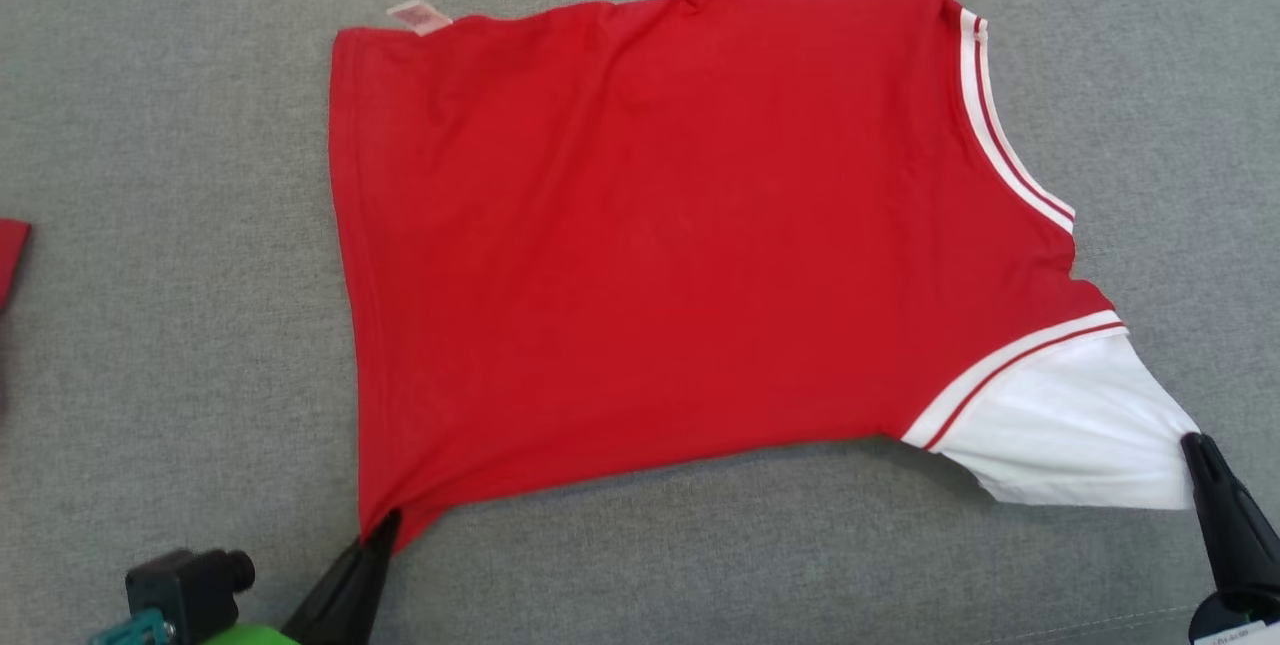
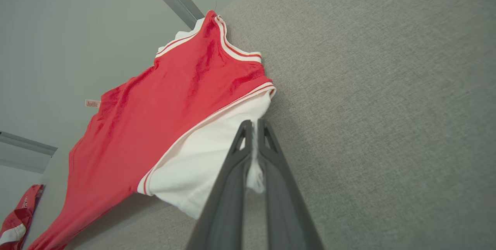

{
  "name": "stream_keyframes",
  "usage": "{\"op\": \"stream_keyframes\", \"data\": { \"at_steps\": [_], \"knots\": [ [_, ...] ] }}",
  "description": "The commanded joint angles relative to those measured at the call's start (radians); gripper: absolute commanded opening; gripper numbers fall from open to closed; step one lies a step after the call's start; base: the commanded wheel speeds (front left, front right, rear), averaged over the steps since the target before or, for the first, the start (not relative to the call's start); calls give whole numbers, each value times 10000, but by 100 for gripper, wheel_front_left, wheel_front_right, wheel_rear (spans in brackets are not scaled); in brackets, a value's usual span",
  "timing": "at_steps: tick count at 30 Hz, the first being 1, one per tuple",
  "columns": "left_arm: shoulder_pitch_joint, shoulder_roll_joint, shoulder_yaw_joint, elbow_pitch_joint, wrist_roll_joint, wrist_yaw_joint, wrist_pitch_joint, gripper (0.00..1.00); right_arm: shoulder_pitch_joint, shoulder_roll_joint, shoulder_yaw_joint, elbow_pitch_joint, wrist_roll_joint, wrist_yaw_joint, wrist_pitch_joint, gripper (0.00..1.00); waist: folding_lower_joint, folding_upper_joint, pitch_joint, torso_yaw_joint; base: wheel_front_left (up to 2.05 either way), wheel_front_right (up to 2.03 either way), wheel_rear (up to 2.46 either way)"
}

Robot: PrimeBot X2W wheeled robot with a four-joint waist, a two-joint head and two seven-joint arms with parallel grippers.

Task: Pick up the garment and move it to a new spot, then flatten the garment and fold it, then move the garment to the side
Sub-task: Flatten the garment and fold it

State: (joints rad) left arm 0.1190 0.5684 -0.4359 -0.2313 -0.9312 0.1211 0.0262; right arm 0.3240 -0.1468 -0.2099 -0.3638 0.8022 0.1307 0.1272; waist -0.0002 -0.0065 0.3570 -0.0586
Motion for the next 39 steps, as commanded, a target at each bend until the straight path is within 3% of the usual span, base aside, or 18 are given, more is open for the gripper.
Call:
{"op": "stream_keyframes", "data": {
  "at_steps": [1, 4, 8, 14, 19, 28, 32, 33, 34, 35, 36, 37, 38, 39],
  "knots": [
    [337, -54, 29, -196, -120, 69, -140, 0, 253, -66, -77, -25, 132, 1, -210, 0, 2, 65, -77, -153, 0, 0, 0],
    [796, 99, 29, -647, -298, 147, -37, 0, 324, -209, -111, -60, 357, 1, -487, 0, 2, 65, 112, -227, 0, 0, 0],
    [336, 574, 336, -1211, -430, 352, 545, 0, -747, -460, -35, 76, 621, 1, -339, 0, 2, 65, 488, -361, 0, 0, 0],
    [-775, 1256, 986, -2008, -1107, 743, 1883, 0, -3043, -816, 345, 849, 439, 1, 852, 0, 2, 65, 792, -442, 0, 0, 0],
    [-2059, 1583, 1166, -1996, -1439, 991, 2976, 0, -4887, -739, 603, 1805, -54, 2, 1724, 0, 2, 65, 1013, -440, 0, 0, 0],
    [-4402, 1168, 635, -631, -1284, 959, 4007, 0, -7473, -521, 997, 3473, -1212, 2, 2353, 0, 2, 65, 1360, -312, 0, 0, 0],
    [-5002, 838, 247, 206, -1081, 933, 4197, 0, -8119, -470, 872, 4168, -1803, 2, 2136, 0, 2, 65, 1433, -206, 0, 0, 0],
    [-5094, 808, 165, 425, -984, 984, 4215, 0, -8267, -475, 825, 4288, -1987, 2, 1980, 4, 2, 65, 1437, -186, 0, 0, 0],
    [-5174, 749, 91, 610, -894, 1016, 4211, 24, -8376, -463, 863, 4384, -2130, 2, 1844, 49, 2, 65, 1432, -172, 0, 0, 0],
    [-5201, 668, 1, 759, -875, 1034, 4196, 45, -8414, -448, 980, 4519, -2242, 2, 1827, 100, 2, 65, 1411, -160, 0, 0, 0],
    [-5187, 624, -71, 878, -861, 1030, 4216, 78, -8432, -470, 1014, 4576, -2349, 1, 1731, 100, 2, 65, 1393, -152, 0, 0, 0],
    [-5187, 624, -71, 878, -861, 1030, 4216, 78, -8432, -470, 1014, 4576, -2349, 1, 1731, 100, 2, 65, 1393, -152, 0, 0, 0],
    [-5168, 570, -99, 936, -862, 991, 4193, 100, -8475, -553, 1087, 4598, -2449, 2, 1679, 100, 2, 65, 1378, -142, 0, 0, 0],
    [-5128, 501, -81, 982, -926, 982, 4116, 100, -8472, -624, 1152, 4562, -2463, 2, 1648, 100, 2, 65, 1363, -127, 0, 0, 0]
  ]
}}
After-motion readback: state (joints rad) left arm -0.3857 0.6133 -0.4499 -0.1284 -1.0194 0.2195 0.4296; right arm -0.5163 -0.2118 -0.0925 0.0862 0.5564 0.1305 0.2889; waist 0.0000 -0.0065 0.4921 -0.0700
